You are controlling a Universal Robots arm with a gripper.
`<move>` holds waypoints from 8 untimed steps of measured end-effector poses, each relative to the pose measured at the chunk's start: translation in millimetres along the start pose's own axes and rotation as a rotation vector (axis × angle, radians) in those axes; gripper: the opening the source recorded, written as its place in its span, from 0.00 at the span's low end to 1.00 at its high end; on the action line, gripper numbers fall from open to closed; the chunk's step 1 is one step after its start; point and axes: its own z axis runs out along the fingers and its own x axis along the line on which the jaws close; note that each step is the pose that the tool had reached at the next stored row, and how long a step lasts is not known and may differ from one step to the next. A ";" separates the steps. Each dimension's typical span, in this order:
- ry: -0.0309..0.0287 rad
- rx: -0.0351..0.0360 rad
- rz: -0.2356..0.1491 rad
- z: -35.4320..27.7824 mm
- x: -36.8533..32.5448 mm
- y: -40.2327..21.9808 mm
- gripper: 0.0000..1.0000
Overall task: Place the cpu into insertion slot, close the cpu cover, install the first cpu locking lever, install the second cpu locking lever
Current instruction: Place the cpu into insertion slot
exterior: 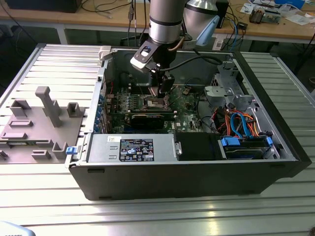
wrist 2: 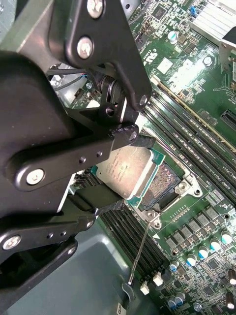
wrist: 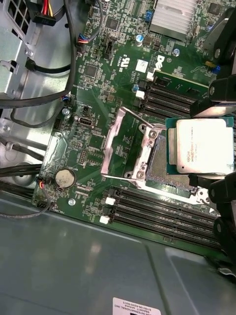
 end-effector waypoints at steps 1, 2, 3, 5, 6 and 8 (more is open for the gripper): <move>0.0001 0.0000 0.002 0.1 0.0 0.0 0.55; 0.0001 0.0000 0.004 0.2 0.0 0.0 0.55; 0.0001 0.0000 0.006 0.3 0.0 0.0 0.55; 0.0001 0.0001 0.010 0.4 0.0 0.0 0.55; 0.0001 0.0002 0.011 0.5 0.1 0.0 0.55; 0.0003 0.0000 0.016 0.8 0.2 0.1 0.55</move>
